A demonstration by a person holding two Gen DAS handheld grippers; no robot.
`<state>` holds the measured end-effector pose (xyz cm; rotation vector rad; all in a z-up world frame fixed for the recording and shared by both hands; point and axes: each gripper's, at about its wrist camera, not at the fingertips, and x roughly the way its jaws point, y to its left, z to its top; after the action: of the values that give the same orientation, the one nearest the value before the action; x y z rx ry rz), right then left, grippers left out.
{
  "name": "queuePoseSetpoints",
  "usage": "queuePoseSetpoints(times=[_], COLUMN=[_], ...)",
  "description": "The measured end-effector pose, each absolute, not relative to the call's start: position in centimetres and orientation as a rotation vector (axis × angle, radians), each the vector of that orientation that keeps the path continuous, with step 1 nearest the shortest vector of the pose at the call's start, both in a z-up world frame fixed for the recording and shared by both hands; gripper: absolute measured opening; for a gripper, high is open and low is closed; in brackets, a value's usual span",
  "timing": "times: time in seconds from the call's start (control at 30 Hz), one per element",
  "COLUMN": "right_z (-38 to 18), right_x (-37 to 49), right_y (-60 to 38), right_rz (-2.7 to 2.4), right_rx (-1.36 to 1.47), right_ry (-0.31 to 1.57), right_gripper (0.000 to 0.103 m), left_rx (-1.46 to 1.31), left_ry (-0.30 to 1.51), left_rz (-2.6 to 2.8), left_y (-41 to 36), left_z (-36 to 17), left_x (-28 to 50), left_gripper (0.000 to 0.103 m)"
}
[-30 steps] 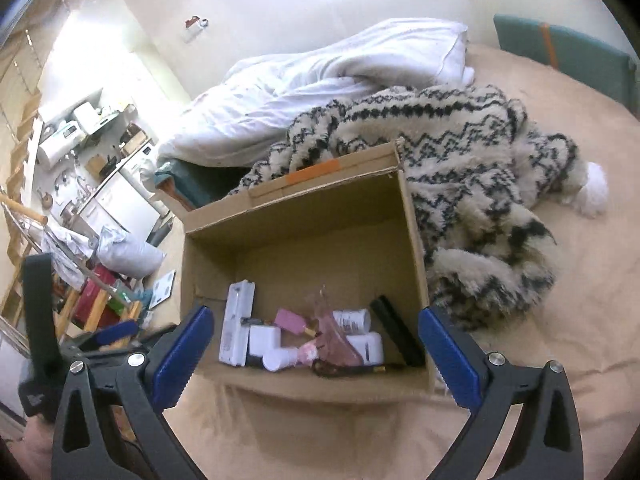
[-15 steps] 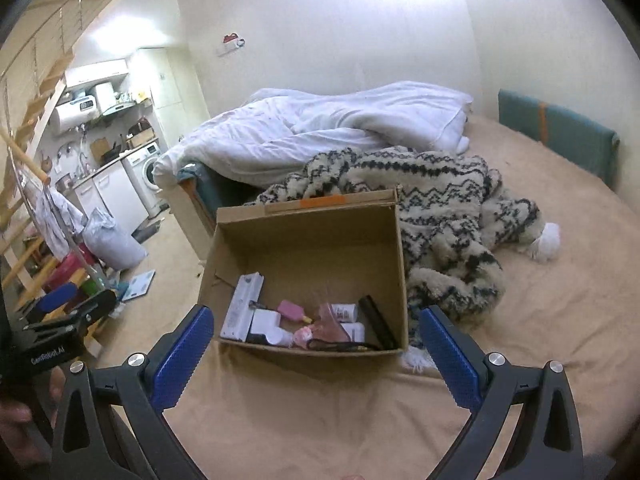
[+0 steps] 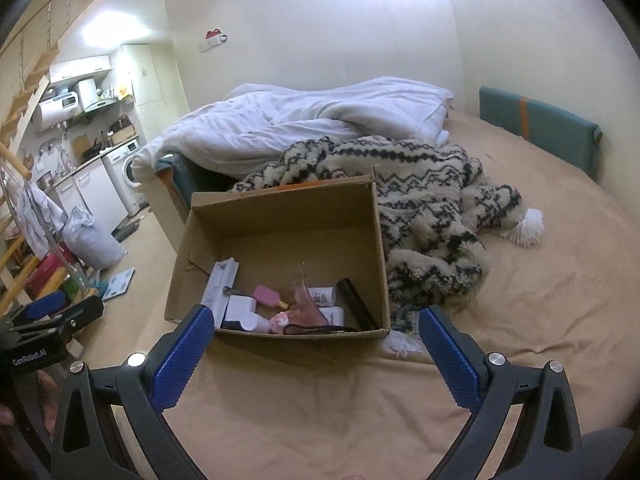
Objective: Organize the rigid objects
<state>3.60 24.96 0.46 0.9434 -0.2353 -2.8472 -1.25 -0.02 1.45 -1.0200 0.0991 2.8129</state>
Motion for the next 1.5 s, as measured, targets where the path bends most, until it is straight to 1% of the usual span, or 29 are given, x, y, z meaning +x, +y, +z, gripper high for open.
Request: queuePoseSetpoints(times=[1.5], right_z=[0.35], right_x=[3.68], right_y=[24.28], right_rz=[-2.840], right_rx=[0.944], right_ry=[-0.211], right_gripper=[0.103], left_rx=[-1.047], left_ry=[0.094], left_rz=[2.797], left_y=[0.41], left_z=[1.20], left_x=[-1.33], left_gripper=[0.103])
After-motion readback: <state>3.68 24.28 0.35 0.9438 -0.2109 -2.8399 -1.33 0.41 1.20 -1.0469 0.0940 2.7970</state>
